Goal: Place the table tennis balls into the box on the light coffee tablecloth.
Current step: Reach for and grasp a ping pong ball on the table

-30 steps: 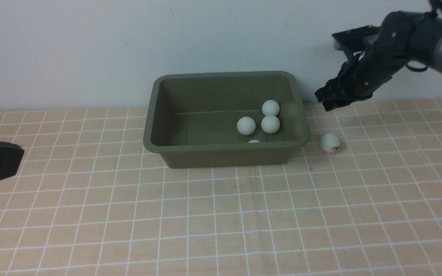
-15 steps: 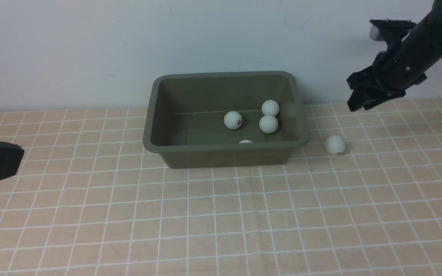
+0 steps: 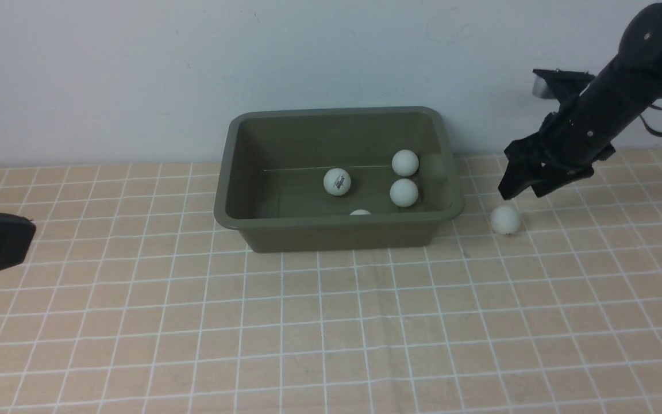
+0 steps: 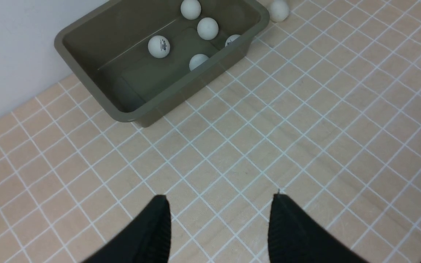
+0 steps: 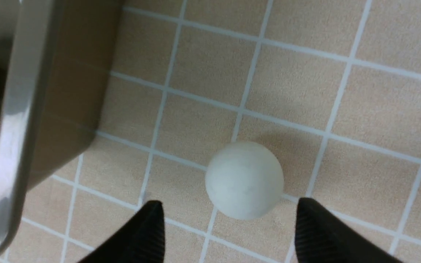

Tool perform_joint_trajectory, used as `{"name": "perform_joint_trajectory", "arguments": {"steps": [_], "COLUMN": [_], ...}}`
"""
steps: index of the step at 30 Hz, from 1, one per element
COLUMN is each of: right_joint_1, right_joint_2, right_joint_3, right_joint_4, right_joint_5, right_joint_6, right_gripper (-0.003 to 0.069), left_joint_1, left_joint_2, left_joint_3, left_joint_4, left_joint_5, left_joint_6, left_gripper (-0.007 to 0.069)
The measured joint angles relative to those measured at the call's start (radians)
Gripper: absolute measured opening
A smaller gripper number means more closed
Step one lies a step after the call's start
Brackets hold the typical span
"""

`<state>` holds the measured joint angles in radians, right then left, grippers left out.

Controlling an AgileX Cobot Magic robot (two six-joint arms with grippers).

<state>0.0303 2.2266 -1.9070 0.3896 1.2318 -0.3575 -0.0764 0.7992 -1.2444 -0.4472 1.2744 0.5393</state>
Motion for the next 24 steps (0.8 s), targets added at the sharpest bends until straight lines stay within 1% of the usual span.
{"name": "perform_joint_trajectory", "arguments": {"steps": [2, 5, 12, 24], "right_joint_1": [0.000, 0.000, 0.000, 0.002], "right_joint_2": [0.009, 0.028, 0.039, 0.081], "right_joint_3": [0.000, 0.000, 0.000, -0.001], "right_joint_4": [0.003, 0.003, 0.004, 0.027], "right_joint_5": [-0.005, -0.022, -0.061, -0.065], "right_joint_6": [0.000, 0.000, 0.000, 0.000], "right_gripper": [0.0489, 0.0505, 0.0509, 0.0509], "left_joint_1": [0.000, 0.000, 0.000, 0.000], "left_joint_2": [0.000, 0.000, 0.000, 0.000], "left_joint_3": [0.000, 0.000, 0.000, 0.000], "left_joint_4": [0.000, 0.000, 0.001, 0.001], "left_joint_5": [0.000, 0.000, 0.000, 0.000], "left_joint_6": [0.003, 0.003, 0.003, 0.003], "left_gripper": [0.0298, 0.0298, 0.0298, 0.0298]}}
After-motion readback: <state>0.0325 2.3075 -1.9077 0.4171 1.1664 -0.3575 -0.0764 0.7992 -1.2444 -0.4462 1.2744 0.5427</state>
